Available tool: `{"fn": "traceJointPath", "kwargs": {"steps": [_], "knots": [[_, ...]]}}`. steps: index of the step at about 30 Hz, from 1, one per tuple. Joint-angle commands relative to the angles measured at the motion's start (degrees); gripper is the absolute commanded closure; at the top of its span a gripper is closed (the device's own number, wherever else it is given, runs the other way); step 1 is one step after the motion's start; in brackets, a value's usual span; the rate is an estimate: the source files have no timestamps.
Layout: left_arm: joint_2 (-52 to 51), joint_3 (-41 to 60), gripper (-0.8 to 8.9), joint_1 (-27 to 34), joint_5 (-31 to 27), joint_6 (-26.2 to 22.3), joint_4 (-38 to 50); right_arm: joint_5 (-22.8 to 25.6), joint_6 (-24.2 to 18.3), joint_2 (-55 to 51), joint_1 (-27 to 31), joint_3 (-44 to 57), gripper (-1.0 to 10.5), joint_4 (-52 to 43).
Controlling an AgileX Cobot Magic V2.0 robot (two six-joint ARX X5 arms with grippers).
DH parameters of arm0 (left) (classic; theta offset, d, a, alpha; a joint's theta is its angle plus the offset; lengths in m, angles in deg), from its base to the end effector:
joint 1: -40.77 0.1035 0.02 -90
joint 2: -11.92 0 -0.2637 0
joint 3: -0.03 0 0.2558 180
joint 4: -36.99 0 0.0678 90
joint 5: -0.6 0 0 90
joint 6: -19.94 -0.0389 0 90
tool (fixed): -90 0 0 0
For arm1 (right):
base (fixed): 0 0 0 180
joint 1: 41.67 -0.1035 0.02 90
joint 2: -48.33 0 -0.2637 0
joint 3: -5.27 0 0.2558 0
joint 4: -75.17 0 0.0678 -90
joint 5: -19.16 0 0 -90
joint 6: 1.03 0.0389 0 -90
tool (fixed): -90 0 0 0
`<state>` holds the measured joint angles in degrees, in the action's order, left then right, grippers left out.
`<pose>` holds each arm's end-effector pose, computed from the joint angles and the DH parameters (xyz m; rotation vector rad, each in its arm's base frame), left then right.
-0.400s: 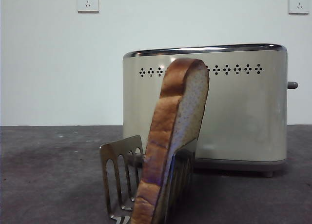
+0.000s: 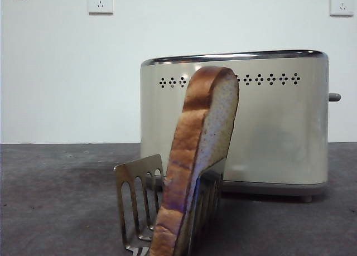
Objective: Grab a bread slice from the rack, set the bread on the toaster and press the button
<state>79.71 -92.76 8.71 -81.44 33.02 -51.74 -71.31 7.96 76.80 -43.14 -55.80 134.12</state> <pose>0.1660 -0.1103 0.3604 0.0398 1.1689 -0.4922 0.0993 0.0029 0.3197 0.1501 0.4615 -0.0029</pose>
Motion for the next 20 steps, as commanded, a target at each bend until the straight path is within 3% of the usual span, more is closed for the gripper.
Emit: {"fn": "traceJointPath", "kwargs": {"steps": [1,3,8,11,17,20], "knots": [[0.6,-0.5,8.0,-3.7,-0.1,0.8,-0.2,-0.2,-0.1,-0.1,0.0,-0.1,9.5,-0.3],[0.9,-0.5,7.44,-6.6,0.0,3.2,1.1,-0.2,0.0,-0.1,0.0,-0.1,9.5,-0.3],[1.0,-0.5,7.46,-12.3,6.0,5.7,7.7,-0.2,0.0,-0.1,0.0,-0.1,9.5,-0.3],[1.1,-0.5,7.56,-13.0,7.7,10.4,11.0,-0.4,0.0,-0.1,0.0,-0.1,9.5,-0.2],[6.5,-0.5,7.42,-15.9,7.6,15.5,7.1,-1.2,0.0,-0.1,0.0,-0.1,9.5,-0.3],[10.1,-0.6,6.15,-17.7,7.4,15.6,8.0,-1.7,0.0,-0.1,0.0,-0.1,9.5,-0.3]]}}
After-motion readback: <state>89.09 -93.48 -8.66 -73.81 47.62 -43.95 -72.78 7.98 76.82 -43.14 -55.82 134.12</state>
